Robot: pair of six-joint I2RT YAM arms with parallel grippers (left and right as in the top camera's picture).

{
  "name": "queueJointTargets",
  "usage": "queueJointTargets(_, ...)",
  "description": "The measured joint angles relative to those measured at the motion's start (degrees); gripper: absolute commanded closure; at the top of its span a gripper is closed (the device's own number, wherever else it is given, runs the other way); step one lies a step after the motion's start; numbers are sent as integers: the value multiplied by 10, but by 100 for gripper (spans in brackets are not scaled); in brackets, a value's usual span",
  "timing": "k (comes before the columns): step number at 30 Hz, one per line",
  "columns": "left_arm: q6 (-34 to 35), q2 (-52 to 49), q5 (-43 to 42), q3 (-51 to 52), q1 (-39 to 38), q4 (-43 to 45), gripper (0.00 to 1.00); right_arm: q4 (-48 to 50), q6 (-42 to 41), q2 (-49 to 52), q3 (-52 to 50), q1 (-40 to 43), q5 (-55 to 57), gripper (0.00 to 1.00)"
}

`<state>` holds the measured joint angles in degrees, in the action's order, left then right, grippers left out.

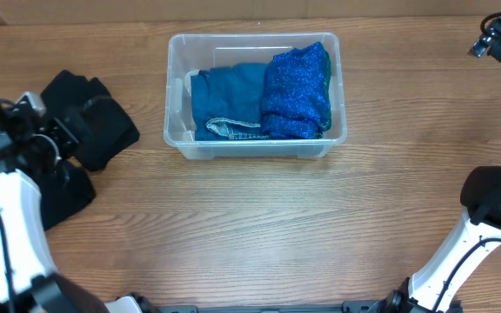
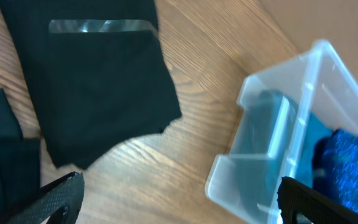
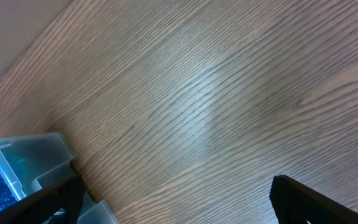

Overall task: Pack container
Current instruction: 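Grasp the folded black garment with the left gripper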

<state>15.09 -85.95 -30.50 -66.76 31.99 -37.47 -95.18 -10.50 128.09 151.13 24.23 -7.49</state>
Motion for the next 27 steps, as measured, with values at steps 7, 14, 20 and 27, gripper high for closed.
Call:
queueJointTargets(7,0,-157,-111,0,74,132,0,0,0,0,0,0,0,0)
queueJointTargets(14,0,-205,-132,0,67,219,0,0,1,0,0,0,0,0)
queueJointTargets(20,2,-210,-87,0,67,176,0,0,0,0,0,0,0,0)
queueJointTargets(27,30,-210,-2,0,67,155,0,0,0,0,0,0,0,0)
